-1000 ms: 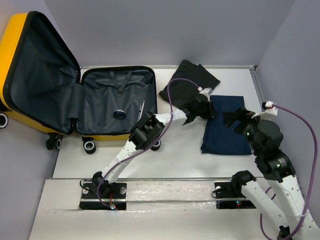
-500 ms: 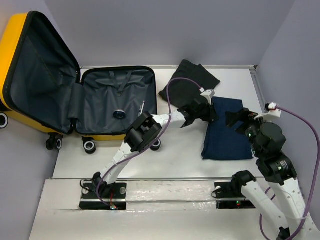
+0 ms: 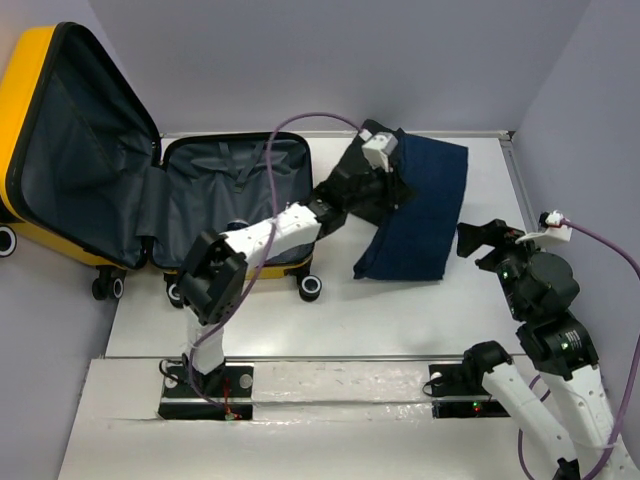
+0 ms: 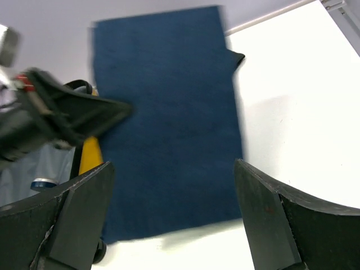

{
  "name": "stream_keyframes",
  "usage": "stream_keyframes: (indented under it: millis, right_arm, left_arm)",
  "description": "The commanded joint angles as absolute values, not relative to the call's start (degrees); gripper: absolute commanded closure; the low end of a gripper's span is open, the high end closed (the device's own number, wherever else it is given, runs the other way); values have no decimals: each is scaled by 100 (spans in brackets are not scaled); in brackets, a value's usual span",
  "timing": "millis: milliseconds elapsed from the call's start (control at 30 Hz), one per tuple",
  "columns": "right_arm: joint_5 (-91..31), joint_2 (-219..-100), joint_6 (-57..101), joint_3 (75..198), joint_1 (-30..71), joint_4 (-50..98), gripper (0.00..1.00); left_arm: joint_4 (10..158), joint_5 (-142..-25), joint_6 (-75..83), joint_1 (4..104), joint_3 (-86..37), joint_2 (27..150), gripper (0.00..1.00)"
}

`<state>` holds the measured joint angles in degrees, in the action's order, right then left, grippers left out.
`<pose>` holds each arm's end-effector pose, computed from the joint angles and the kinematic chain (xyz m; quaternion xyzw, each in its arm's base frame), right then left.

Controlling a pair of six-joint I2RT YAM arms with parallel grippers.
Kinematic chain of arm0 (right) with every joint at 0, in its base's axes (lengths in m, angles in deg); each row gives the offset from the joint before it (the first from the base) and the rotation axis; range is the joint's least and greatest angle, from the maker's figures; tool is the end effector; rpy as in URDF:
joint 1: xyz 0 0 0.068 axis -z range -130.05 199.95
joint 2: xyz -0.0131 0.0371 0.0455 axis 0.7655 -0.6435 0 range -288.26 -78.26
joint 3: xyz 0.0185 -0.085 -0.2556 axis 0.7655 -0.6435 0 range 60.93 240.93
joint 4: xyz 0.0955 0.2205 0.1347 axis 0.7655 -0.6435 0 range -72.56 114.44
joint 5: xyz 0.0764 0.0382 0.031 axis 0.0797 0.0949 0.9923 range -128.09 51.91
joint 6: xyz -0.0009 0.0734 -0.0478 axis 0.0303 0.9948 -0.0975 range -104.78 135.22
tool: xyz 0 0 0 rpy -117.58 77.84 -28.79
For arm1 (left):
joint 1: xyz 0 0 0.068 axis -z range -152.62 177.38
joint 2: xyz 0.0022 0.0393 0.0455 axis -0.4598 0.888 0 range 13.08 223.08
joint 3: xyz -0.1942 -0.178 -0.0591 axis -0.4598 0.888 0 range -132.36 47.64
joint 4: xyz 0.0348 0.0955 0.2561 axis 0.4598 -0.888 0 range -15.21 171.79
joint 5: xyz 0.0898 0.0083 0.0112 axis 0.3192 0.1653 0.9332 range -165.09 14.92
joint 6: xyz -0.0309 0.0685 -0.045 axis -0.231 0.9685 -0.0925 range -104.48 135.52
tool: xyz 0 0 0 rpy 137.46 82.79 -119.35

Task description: Pack the luggage

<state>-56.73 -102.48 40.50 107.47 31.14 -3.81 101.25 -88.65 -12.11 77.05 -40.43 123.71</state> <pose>0.1465 0.0236 0.3595 0.1496 0.7257 0.1365 0.6576 0.3254 -0.4115 0.3054 0.2175 0.6920 -0.4936 0.4798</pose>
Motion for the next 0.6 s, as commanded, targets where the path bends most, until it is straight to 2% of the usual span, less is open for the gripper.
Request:
stream_keyframes:
  millis: [0,167,300,467,567]
  right_arm:
    - [-5690,-10155,4018,10866,3132,-166,9]
    - [-5611,-9988,4009,10725,3132,-166,9]
    - [-5444,-9900,4018,10611,3132,-175,8]
    - [-5198,-10040,4027,10593,3132,-183,8]
    - [-5189,-10049,4027,10584,3132,-175,8]
  left_arm:
    - [10499,-8843,-1189,6642,-3332,11155,94]
    - [9543,-9020,-822,5010,-2848,10082,94]
    - [8918,-9292,-443,4023,-2760,9764,94]
    - [8767,-9767,-442,2529,-2549,10034,94]
    - [8733,-9916,-434,2158,-2732,10447,94]
